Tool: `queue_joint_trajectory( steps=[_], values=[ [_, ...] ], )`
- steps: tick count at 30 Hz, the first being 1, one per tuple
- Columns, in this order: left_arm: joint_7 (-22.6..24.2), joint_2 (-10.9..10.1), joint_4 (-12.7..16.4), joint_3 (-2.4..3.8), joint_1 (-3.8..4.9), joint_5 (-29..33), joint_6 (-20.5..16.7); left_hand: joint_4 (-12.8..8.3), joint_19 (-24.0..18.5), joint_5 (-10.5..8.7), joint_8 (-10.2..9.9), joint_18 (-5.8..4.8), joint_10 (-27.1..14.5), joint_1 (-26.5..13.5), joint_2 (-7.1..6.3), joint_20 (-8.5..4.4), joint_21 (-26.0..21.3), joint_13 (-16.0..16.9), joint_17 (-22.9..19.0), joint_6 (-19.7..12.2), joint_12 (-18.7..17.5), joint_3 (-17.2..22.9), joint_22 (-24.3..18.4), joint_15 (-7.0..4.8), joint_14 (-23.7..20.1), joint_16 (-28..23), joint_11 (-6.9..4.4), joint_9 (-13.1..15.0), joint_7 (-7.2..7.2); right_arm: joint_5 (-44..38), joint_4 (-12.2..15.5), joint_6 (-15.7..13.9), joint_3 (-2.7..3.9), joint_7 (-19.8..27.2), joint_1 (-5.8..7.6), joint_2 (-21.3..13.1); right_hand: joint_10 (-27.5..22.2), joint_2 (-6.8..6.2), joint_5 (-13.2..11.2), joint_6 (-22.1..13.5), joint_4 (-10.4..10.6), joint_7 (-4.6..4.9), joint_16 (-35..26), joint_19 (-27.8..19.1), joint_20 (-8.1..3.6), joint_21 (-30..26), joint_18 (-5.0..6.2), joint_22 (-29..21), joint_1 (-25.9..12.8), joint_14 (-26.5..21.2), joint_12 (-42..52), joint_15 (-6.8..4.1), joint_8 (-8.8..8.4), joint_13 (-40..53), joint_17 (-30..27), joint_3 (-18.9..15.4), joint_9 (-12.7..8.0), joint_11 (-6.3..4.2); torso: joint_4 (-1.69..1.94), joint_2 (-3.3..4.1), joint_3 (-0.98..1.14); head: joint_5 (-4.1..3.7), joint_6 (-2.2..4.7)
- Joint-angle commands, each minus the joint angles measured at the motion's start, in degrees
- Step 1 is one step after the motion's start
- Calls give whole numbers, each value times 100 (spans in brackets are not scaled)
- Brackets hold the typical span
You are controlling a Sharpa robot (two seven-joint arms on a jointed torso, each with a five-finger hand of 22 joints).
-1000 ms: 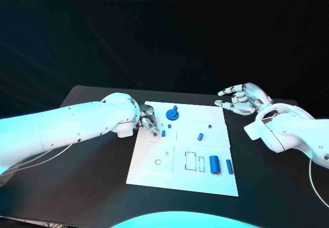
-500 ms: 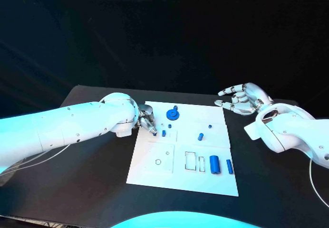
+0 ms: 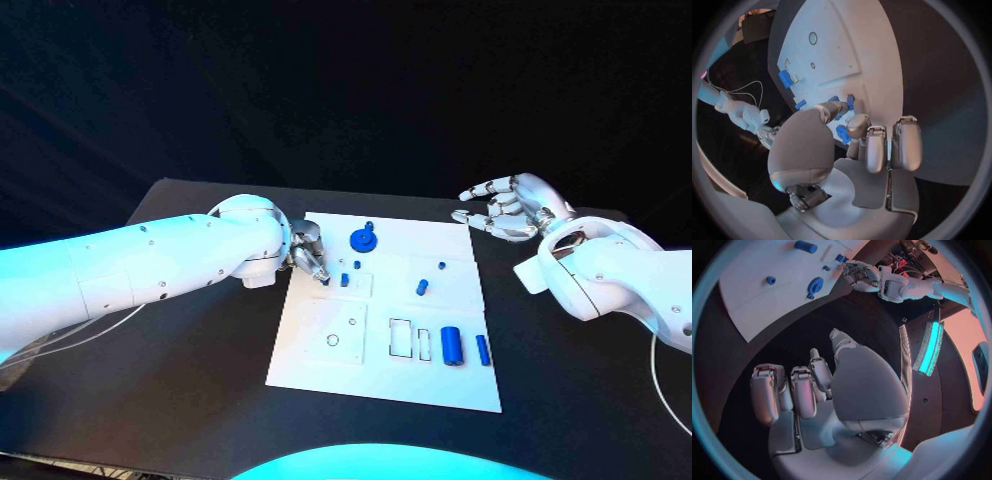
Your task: Assemble the parts on the task board
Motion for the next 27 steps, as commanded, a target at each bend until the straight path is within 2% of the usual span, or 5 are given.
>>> queue_joint_trajectory(
  steps=[1, 7, 20, 27],
  values=[
    [-92, 9, 19, -38, -45, 71, 257, -972, 38, 41, 23, -73, 63, 45, -5, -14, 26, 27, 1509, 62, 47, 941, 133, -49, 595, 38, 0, 15, -8, -20, 9, 53, 1, 73, -3, -1, 9, -2, 21, 37, -2, -12, -36, 281, -47, -24, 69, 1130, -70, 495, 14, -34, 7, 54, 1049, 20, -6, -20, 1, 1, 1, -2, -1],
    [-91, 21, 1, -39, -44, 325, 315, -945, 39, 69, 29, -73, 97, -3, -11, -15, 26, 87, 1509, 86, 89, 961, 132, -48, 595, 38, 0, 14, -12, -20, 9, 53, 1, 72, -3, -2, 9, -2, 21, 37, -2, -12, -36, 281, -47, -24, 69, 1130, -70, 495, 14, -34, 7, 54, 1049, 20, -6, -20, -2, 0, 2, -2, -10],
    [-98, 55, -85, -41, -43, 548, 283, -744, 45, 8, 50, -73, 174, -270, 87, -28, 23, 193, 1509, 167, 144, 902, 137, -66, 595, 38, -31, 9, -67, -20, 8, 48, 1, 70, -3, -9, 4, -4, 21, 36, -3, -12, -43, 273, -49, -42, 73, 1120, -90, 491, 11, -35, 12, 44, 1034, 34, -15, -20, -1, 3, 7, -8, -9],
    [-104, 91, -155, -42, -43, 510, 230, -545, 43, -76, 44, -72, 169, -494, 124, -49, 10, 190, 1509, 177, 111, 598, 130, -88, 595, 38, -56, -1, -106, -20, 8, 46, 1, 72, -3, -11, 4, -4, 21, 36, -3, -12, -43, 273, -49, -42, 73, 1120, -90, 491, 11, -35, 12, 44, 1034, 34, -15, -20, -4, 1, 7, -10, -9]
  ],
)
